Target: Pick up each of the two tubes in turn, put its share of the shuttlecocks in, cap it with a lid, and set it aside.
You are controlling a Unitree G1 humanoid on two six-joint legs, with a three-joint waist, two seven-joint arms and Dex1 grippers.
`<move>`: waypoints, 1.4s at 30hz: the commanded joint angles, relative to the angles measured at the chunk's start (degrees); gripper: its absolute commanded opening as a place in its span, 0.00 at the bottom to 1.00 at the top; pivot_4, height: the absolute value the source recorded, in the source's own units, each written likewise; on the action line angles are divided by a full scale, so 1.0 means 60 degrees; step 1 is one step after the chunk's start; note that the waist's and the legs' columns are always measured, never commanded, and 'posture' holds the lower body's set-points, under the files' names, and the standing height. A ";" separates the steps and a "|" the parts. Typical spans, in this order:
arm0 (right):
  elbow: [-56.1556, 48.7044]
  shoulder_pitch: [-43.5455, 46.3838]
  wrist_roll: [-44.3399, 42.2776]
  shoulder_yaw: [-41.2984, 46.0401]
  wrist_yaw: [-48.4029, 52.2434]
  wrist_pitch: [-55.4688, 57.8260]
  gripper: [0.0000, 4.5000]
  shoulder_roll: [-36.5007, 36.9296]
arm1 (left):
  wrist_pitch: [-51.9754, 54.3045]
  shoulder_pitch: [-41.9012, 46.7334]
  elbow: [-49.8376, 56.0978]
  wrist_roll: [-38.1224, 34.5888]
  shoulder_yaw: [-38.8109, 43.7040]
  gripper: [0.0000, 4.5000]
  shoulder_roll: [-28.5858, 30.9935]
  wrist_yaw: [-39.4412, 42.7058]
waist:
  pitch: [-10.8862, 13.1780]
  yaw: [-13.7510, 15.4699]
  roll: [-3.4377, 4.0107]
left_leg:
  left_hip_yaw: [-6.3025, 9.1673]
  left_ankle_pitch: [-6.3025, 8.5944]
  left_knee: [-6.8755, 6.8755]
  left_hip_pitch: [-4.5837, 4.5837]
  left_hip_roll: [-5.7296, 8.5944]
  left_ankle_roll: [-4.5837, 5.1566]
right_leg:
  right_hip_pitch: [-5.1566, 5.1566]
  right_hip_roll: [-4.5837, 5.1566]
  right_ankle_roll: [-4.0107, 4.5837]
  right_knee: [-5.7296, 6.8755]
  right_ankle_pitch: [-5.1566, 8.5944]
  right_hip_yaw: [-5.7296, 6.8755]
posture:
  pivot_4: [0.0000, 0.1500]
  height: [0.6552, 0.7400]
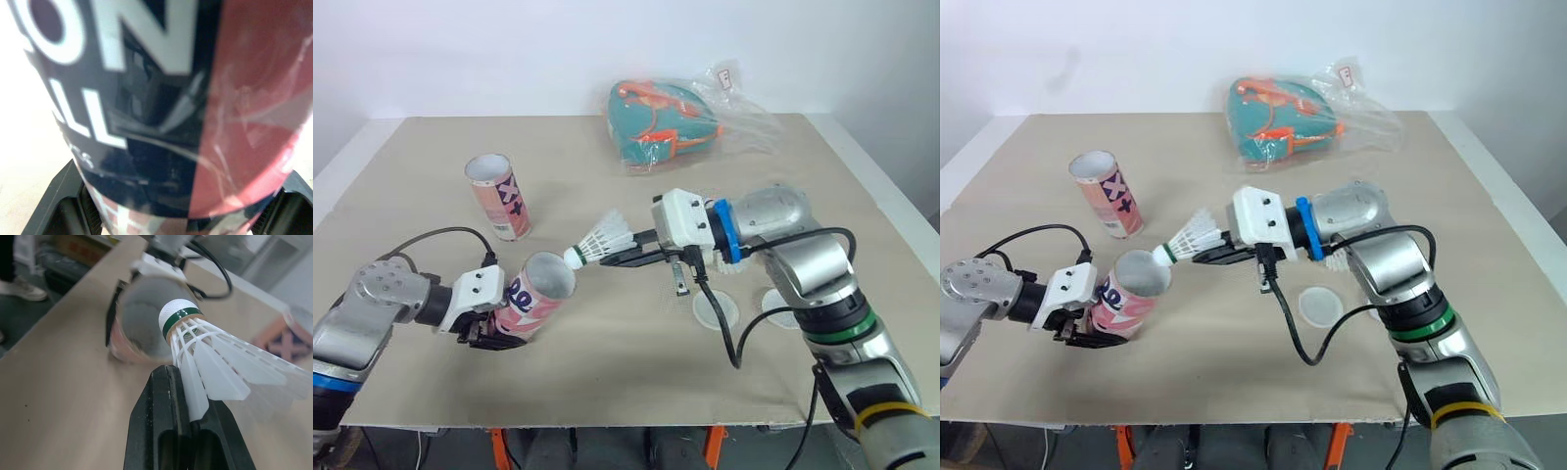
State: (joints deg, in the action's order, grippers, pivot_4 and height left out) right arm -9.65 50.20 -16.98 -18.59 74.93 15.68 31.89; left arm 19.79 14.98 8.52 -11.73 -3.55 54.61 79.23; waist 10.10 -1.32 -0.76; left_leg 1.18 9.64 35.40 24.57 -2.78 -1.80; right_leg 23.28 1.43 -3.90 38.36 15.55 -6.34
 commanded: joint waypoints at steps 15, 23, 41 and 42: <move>0.0048 0.1244 -0.0362 -0.0054 0.0467 0.0770 0.99 -0.0767 | 0.0218 -0.0226 -0.0094 0.0141 -0.0515 0.70 -0.0103 -0.0201 | 0.0000 0.0001 0.0002 | -0.0007 0.0000 -0.0002 0.0000 -0.0012 0.0000 | -0.0005 -0.0004 0.0016 -0.0002 -0.0013 0.0005 | 1.00 1.00; -0.0328 -0.0360 -0.1748 0.2097 -0.0853 0.2843 0.99 0.0412 | 0.0265 -0.0325 0.0040 0.0117 -0.0548 0.70 -0.0213 -0.0301 | -0.0005 0.0032 -0.0006 | -0.0004 0.0000 0.0001 0.0001 -0.0011 0.0000 | -0.0017 0.0002 0.0016 -0.0016 -0.0018 0.0007 | 1.00 1.00; -0.3626 -0.8348 -0.2249 0.6334 -0.5048 0.5039 0.99 0.1494 | -0.0484 0.0669 -0.1071 0.0539 -0.1418 0.70 -0.1087 0.0084 | -0.0073 0.0137 0.0085 | -0.0030 -0.0012 0.0028 0.0010 0.0033 0.0022 | -0.0052 0.0037 -0.0036 -0.0055 -0.0001 -0.0031 | 1.00 1.00; -0.3466 -0.8199 -0.2075 0.6224 -0.5334 0.5044 0.99 0.1444 | -0.0526 0.0705 -0.1126 0.0565 -0.1462 0.70 -0.1150 0.0098 | -0.0075 0.0137 0.0076 | -0.0036 -0.0012 0.0028 0.0011 0.0034 0.0021 | -0.0056 0.0048 -0.0036 -0.0061 -0.0001 -0.0030 | 1.00 1.00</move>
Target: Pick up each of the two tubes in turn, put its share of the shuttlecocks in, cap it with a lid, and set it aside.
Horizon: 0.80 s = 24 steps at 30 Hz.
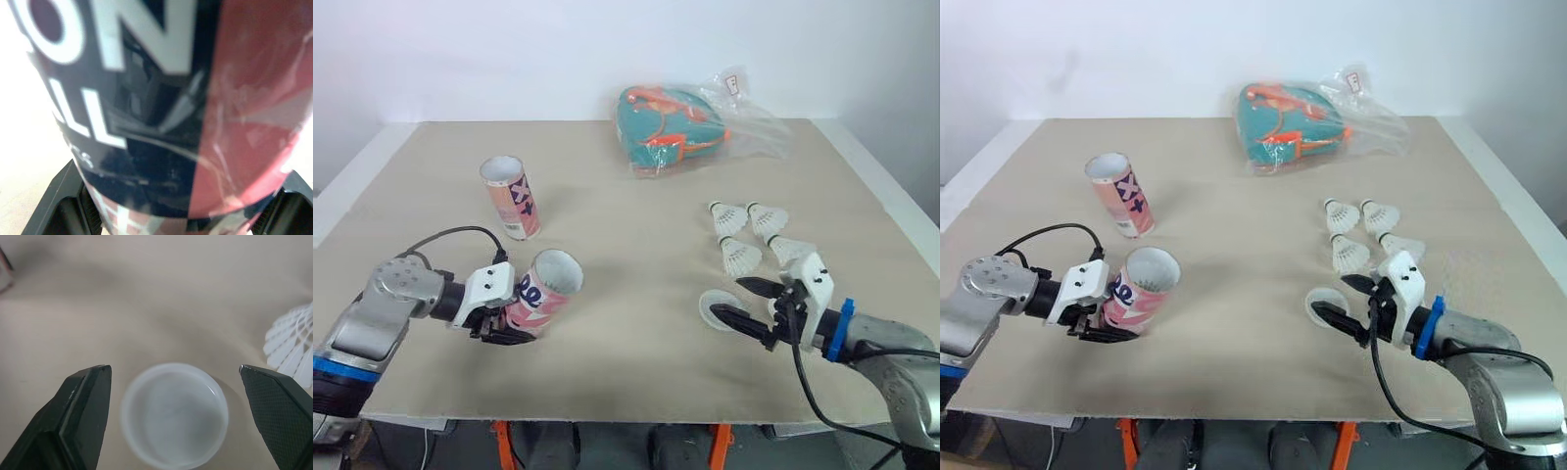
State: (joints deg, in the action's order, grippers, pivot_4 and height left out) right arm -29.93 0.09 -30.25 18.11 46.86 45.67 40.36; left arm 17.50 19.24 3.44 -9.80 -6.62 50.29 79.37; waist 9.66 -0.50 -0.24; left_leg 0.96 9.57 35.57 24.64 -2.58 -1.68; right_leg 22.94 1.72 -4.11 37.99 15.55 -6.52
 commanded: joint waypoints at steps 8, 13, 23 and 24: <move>0.0945 0.1355 0.0640 -0.0573 -0.2276 0.0693 0.99 -0.0399 | -0.0282 0.0053 -0.0445 0.0360 -0.0923 0.70 -0.0645 0.0097 | -0.0022 0.0001 -0.0004 | -0.0191 -0.0052 -0.0003 0.0049 0.0017 0.0081 | -0.0044 0.0173 0.0025 -0.0154 -0.0015 0.0021 | 1.00 1.00; 0.1294 0.1651 0.0754 -0.0971 -0.2631 0.0727 0.99 -0.0578 | -0.0291 -0.0007 -0.0439 0.0324 -0.0867 0.70 -0.0606 0.0059 | -0.0023 0.0007 -0.0008 | -0.0347 -0.0075 -0.0009 0.0089 0.0019 0.0120 | -0.0067 0.0244 0.0023 -0.0156 -0.0028 0.0021 | 1.00 1.00; 0.2172 0.2265 0.1226 -0.1329 -0.3118 0.0402 0.99 -0.0826 | -0.0206 -0.0017 -0.0354 0.0284 -0.0839 0.70 -0.0557 0.0023 | -0.0023 0.0045 -0.0008 | -0.0314 -0.0075 -0.0025 0.0089 0.0017 0.0129 | -0.0094 0.0235 -0.0120 -0.0155 0.0001 0.0050 | 1.00 1.00; 0.2293 0.2345 0.1322 -0.1422 -0.3172 0.0331 0.99 -0.0845 | -0.0193 -0.0016 -0.0358 0.0278 -0.0840 0.70 -0.0551 0.0029 | -0.0023 0.0045 -0.0009 | -0.0314 -0.0075 -0.0024 0.0089 0.0017 0.0129 | -0.0096 0.0235 -0.0122 -0.0155 0.0002 0.0050 | 1.00 1.00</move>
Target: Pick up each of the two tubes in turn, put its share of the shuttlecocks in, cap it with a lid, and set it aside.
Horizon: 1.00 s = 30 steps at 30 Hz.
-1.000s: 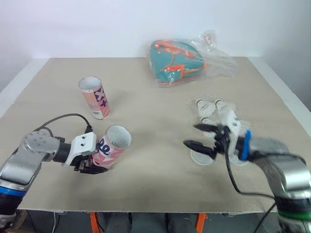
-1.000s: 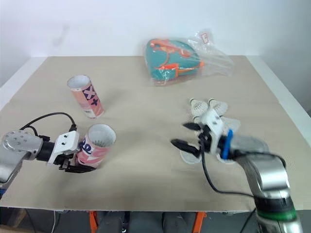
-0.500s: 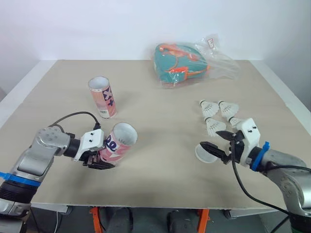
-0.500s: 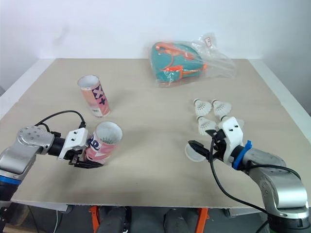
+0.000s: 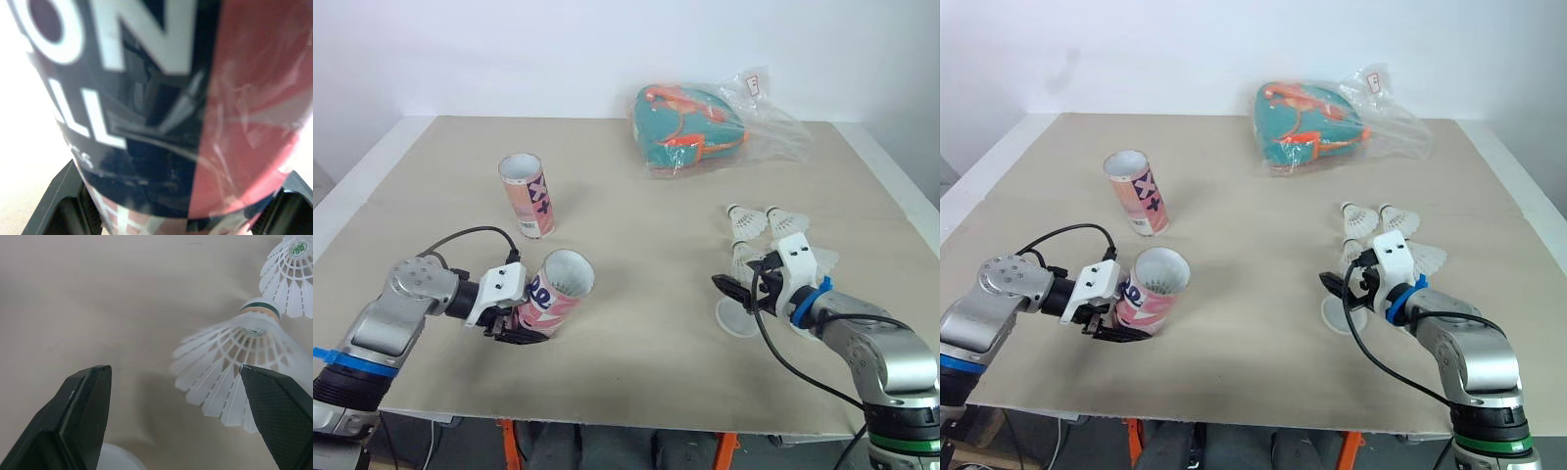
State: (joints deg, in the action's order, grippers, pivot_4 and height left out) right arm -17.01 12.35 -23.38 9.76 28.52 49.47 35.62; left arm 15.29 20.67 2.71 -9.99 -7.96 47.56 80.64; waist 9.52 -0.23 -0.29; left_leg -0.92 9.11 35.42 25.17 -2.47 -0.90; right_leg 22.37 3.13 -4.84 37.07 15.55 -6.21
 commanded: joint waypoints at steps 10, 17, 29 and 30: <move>0.0646 0.0503 0.0543 -0.0038 -0.0216 -0.0563 0.99 0.0014 | 0.0280 -0.0363 -0.0066 0.0255 -0.0582 0.70 -0.0039 -0.0247 | 0.0000 0.0000 -0.0001 | 0.0002 -0.0002 -0.0002 0.0000 0.0000 0.0004 | -0.0003 0.0000 0.0001 0.0000 -0.0001 0.0003 | 1.00 1.00; 0.1623 0.0982 0.1055 0.0035 -0.0715 -0.0604 0.99 -0.0067 | 0.0318 -0.0374 -0.0022 0.0235 -0.0600 0.70 -0.0031 -0.0260 | 0.0000 -0.0001 -0.0001 | 0.0000 -0.0003 0.0001 -0.0002 0.0000 0.0005 | -0.0005 -0.0001 0.0000 0.0000 -0.0001 0.0003 | 1.00 1.00; 0.2049 0.1377 0.1202 0.0026 -0.1032 -0.0689 0.26 -0.0268 | 0.0334 -0.0433 0.0051 0.0222 -0.0620 0.70 -0.0006 -0.0292 | 0.0000 -0.0001 0.0000 | 0.0003 -0.0003 0.0000 -0.0002 0.0001 0.0006 | -0.0008 -0.0001 -0.0002 0.0000 -0.0003 0.0004 | 1.00 1.00; 0.2012 0.1344 0.1214 -0.0033 -0.0985 -0.0710 0.12 -0.0241 | 0.0330 -0.0436 0.0053 0.0224 -0.0620 0.70 -0.0006 -0.0299 | 0.0000 -0.0001 0.0000 | 0.0003 -0.0003 0.0000 -0.0002 0.0001 0.0006 | -0.0009 -0.0001 -0.0002 0.0000 -0.0003 0.0003 | 1.00 1.00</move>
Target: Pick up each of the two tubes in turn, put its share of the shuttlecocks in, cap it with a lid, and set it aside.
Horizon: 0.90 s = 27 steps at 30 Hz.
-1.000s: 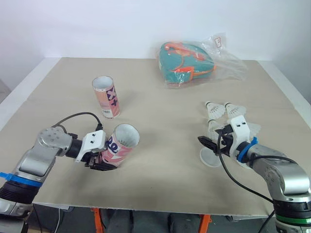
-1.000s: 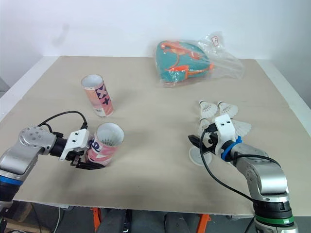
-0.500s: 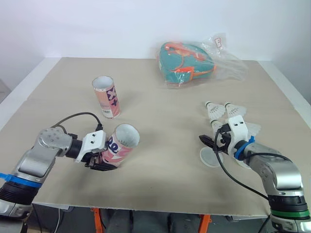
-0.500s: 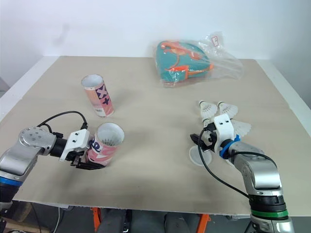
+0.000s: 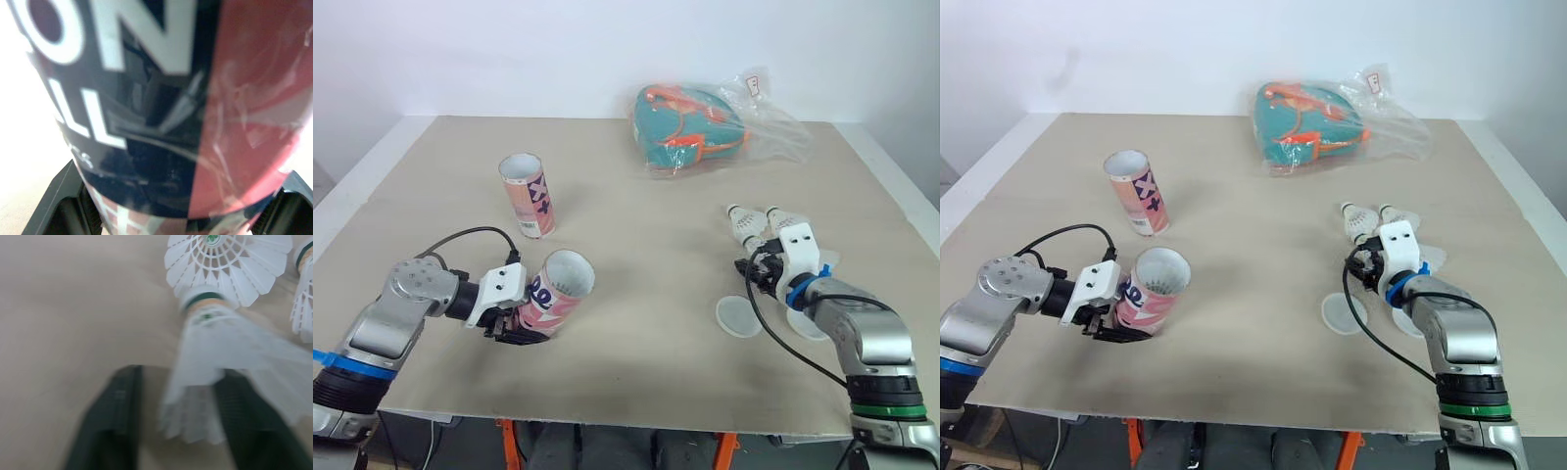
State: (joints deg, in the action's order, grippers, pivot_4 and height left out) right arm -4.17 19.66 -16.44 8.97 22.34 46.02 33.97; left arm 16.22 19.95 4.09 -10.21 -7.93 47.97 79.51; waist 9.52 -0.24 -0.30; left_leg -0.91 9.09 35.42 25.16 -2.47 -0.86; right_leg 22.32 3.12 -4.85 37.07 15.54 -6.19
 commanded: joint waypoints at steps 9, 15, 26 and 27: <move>-0.0555 0.0038 -0.0077 0.0100 0.0429 -0.0047 0.01 0.0133 | 0.0181 -0.0341 -0.0126 0.0260 -0.0646 0.70 -0.0073 -0.0131 | 0.0000 0.0000 0.0000 | 0.0001 0.0000 0.0000 0.0000 0.0000 0.0000 | -0.0001 -0.0001 0.0000 0.0000 0.0000 0.0001 | 1.00 1.00; -0.1953 -0.0062 -0.0785 -0.0032 0.1683 -0.0154 0.01 0.0410 | 0.0208 -0.0284 -0.0129 0.0255 -0.0679 0.70 -0.0121 -0.0141 | 0.0000 0.0000 0.0002 | 0.0002 0.0000 -0.0002 0.0000 0.0000 0.0000 | -0.0001 -0.0001 -0.0002 0.0000 0.0000 0.0001 | 1.00 1.00; -0.4253 0.1521 -0.2572 -0.1033 0.5391 -0.1455 0.01 0.1586 | 0.0217 -0.0080 -0.0340 0.0290 -0.0761 0.70 -0.0220 -0.0112 | 0.0001 -0.0001 -0.0006 | 0.0004 -0.0003 0.0004 -0.0001 -0.0013 0.0005 | -0.0006 -0.0001 -0.0010 0.0000 0.0005 0.0015 | 1.00 1.00; -0.4161 0.1965 -0.2374 -0.1518 0.5761 -0.1741 0.01 0.1599 | 0.0208 -0.0046 -0.0378 0.0297 -0.0777 0.70 -0.0221 -0.0093 | 0.0001 -0.0001 -0.0005 | 0.0001 -0.0003 0.0005 -0.0003 -0.0018 0.0006 | -0.0004 -0.0001 -0.0007 0.0000 0.0003 0.0018 | 1.00 1.00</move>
State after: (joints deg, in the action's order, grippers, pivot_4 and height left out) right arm -27.98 28.43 -31.35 2.96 53.47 38.75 43.07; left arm 16.67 20.63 3.53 -10.18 -8.30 47.80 79.34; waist 9.53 -0.24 -0.32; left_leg -0.92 9.07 35.44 25.14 -2.59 -0.83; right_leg 22.31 3.12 -4.87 37.06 15.54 -6.09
